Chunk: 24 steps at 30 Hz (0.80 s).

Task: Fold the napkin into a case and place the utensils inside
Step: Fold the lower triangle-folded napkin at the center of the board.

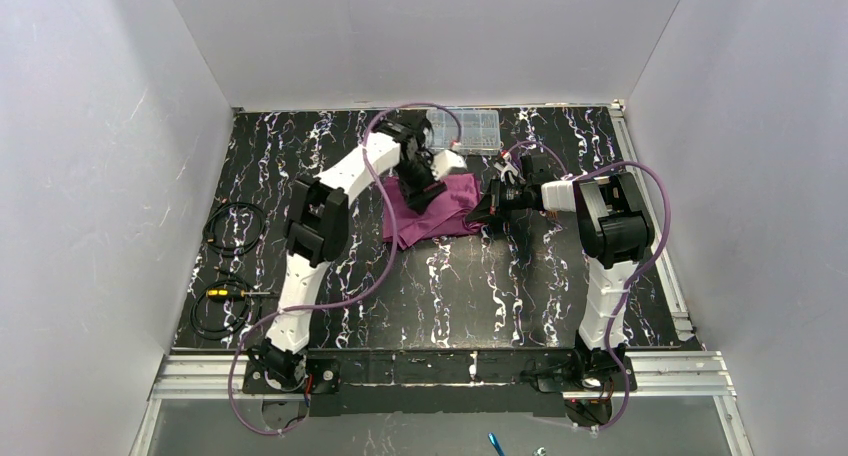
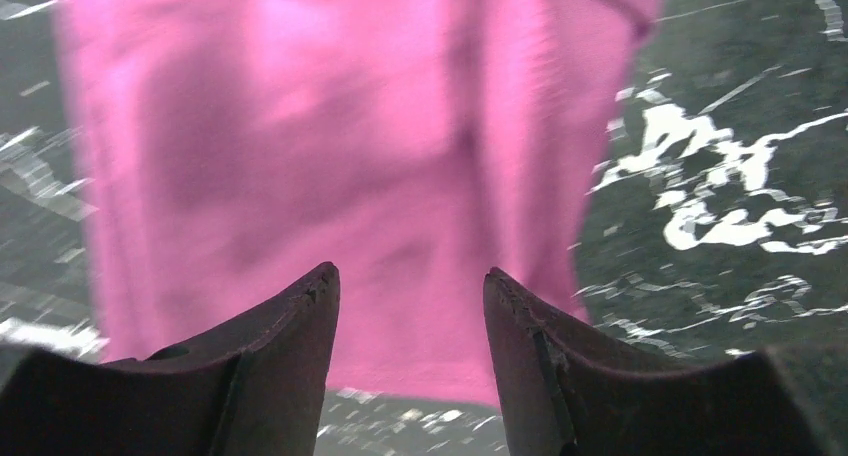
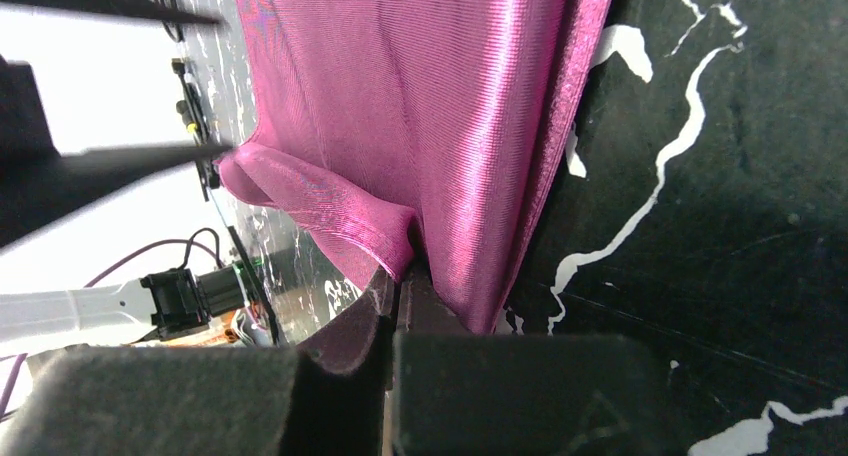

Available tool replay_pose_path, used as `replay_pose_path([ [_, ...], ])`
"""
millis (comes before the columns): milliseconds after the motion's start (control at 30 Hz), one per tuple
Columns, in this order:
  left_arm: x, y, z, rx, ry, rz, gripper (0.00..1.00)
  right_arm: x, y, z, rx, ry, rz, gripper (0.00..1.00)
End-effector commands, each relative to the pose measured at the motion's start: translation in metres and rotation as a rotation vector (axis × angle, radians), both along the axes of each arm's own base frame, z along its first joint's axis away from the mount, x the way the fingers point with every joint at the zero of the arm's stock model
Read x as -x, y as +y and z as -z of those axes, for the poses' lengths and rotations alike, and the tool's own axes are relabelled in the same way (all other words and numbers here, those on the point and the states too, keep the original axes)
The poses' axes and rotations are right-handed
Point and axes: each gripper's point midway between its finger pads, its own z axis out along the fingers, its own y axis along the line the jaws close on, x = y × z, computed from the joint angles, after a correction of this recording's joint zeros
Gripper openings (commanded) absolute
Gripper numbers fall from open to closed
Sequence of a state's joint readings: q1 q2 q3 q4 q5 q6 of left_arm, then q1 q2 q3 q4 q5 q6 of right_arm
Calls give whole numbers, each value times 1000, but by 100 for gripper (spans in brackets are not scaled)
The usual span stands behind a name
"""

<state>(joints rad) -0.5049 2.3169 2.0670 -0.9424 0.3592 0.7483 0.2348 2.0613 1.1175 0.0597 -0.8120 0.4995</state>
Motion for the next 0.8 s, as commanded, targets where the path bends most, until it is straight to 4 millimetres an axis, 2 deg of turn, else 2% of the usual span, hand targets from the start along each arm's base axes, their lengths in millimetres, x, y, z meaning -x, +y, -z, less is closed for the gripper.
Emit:
replay_pose_path([
  [0,57,-34,-2,17,101,61,54,2,-16,28,122,18,52,1],
  [100,49,-38,3,14,73,37,55,2,-16,27,125,15,49,1],
  [367,48,-61,-17,80,51,36,62,2,-16,27,131,15,44,1],
  [600,43,-62,5,32,-9,39,62,2,-17,26,130,11,43,1],
  [767,39,-65,9,24,-46,34,62,2,-17,26,128,11,43,1],
])
